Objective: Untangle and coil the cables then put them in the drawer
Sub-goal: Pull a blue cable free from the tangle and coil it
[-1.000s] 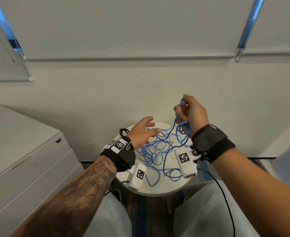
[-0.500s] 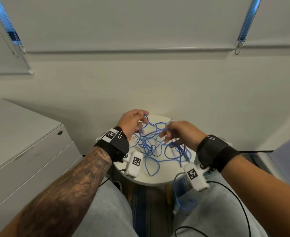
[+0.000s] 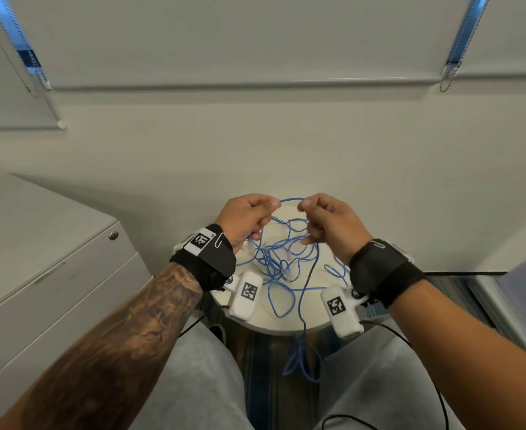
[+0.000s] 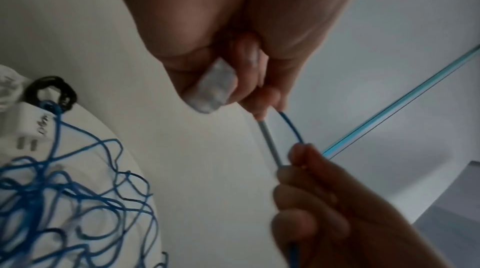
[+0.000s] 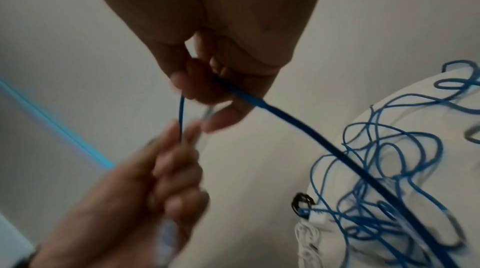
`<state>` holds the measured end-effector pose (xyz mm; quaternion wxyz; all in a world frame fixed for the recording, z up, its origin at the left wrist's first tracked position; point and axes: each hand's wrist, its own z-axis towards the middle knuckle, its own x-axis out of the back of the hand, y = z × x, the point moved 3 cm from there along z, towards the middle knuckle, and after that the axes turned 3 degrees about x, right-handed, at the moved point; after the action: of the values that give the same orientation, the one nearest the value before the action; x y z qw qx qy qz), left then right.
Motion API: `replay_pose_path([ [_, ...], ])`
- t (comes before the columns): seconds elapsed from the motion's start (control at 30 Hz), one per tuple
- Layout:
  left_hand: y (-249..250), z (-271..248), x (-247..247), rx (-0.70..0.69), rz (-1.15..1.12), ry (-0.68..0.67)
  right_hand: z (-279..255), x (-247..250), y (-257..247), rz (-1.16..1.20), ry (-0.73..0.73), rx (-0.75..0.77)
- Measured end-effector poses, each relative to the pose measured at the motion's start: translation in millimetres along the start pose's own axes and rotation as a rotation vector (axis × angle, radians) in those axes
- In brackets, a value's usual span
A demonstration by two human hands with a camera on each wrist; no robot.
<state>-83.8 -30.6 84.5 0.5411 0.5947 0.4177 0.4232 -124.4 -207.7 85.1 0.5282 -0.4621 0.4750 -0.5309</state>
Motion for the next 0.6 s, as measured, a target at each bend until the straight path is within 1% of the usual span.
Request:
replay_pose_path([
  [0.07, -10.9, -3.7, 0.2, 0.142, 0.04, -0.064, 7.5, 7.9, -7.6, -0.132, 0.074, 0.059],
  [0.1, -14.1, -6.0, -2.4, 0.195, 0.005, -0.121, 11.2, 10.1, -9.2, -0.191, 0.092, 0.078],
  [0.2, -6.8, -11.3, -11.0, 0.269, -0.261, -0.307, 20.9, 11.4, -1.5, -0.221, 0.145, 0.073],
  [0.27, 5.2, -11.3, -12.8, 0.246, -0.458, -0.429, 23.7, 7.2, 10.6, -0.246, 0.137, 0.034],
  [0.33, 12.3, -6.3, -9.1, 0.178, -0.568, -0.469, 23.1, -2.2, 27.2, -0.317, 0.052, 0.005],
  [0.4, 13.2, 2.9, -2.4, 0.139, -0.636, -0.402, 18.0, -14.3, 42.9, -0.4, -0.033, 0.001],
  [0.47, 5.5, 15.0, 6.7, 0.112, -0.683, -0.261, 10.0, -25.4, 54.6, -0.492, -0.089, 0.034],
  [0.53, -7.5, 23.9, 13.5, 0.107, -0.724, -0.123, 1.3, -34.7, 59.4, -0.528, -0.135, 0.089],
  [0.6, -22.2, 28.5, 14.8, 0.1, -0.728, -0.032, -6.8, -41.1, 58.2, -0.563, -0.175, 0.145],
])
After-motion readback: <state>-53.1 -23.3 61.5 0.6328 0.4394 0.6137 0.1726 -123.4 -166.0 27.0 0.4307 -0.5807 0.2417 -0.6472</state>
